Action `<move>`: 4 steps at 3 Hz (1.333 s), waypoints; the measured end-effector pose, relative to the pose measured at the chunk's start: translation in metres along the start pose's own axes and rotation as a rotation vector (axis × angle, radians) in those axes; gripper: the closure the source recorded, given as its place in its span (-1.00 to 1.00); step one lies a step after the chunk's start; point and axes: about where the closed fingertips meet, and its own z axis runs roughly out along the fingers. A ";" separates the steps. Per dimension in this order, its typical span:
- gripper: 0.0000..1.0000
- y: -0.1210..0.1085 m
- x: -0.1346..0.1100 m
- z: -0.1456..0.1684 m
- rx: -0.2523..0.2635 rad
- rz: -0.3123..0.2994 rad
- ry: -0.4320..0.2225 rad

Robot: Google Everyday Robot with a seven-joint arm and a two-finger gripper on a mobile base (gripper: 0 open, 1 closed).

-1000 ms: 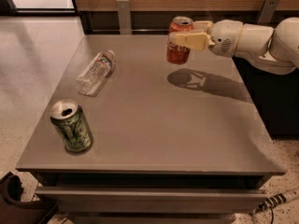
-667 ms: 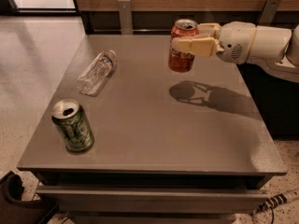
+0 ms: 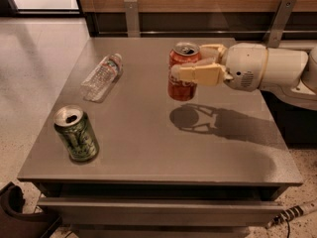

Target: Move coke can near green can

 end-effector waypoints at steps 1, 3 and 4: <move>1.00 0.038 0.009 0.021 -0.100 -0.017 -0.032; 1.00 0.101 0.025 0.054 -0.336 -0.115 -0.015; 1.00 0.120 0.033 0.068 -0.428 -0.137 -0.001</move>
Offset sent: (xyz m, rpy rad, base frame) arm -0.0911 0.0952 -0.0341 -0.0174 -0.1196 0.4171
